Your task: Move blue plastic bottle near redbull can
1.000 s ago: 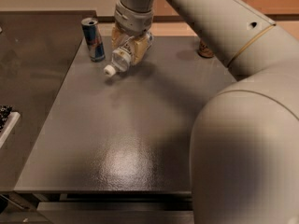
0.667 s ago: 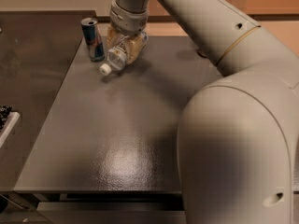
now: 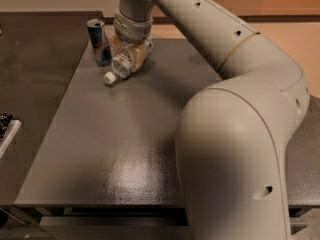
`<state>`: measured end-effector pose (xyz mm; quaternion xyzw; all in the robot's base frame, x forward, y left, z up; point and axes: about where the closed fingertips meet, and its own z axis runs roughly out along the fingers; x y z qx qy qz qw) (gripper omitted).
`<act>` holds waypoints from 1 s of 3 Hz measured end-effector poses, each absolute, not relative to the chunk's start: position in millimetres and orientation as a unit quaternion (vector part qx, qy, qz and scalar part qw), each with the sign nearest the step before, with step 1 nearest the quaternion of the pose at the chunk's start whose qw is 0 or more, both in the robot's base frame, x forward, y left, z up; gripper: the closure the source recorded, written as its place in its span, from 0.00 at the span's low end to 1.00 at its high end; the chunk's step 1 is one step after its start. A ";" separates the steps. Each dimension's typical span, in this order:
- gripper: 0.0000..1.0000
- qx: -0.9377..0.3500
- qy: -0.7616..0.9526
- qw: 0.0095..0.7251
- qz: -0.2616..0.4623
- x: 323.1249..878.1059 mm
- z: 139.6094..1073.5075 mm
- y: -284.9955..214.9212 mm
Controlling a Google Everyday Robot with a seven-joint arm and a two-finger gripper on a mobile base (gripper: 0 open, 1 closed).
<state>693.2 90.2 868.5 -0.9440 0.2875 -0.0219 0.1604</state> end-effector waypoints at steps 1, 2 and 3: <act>0.36 -0.944 0.287 0.162 -0.022 694.8 866.1 92.6; 0.12 -0.944 0.286 0.164 -0.022 696.4 863.4 95.2; 0.00 -0.944 0.286 0.165 -0.022 697.6 860.9 97.2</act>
Offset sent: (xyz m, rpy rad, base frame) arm 0.0014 0.0021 -0.0022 0.0030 -0.0016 0.0007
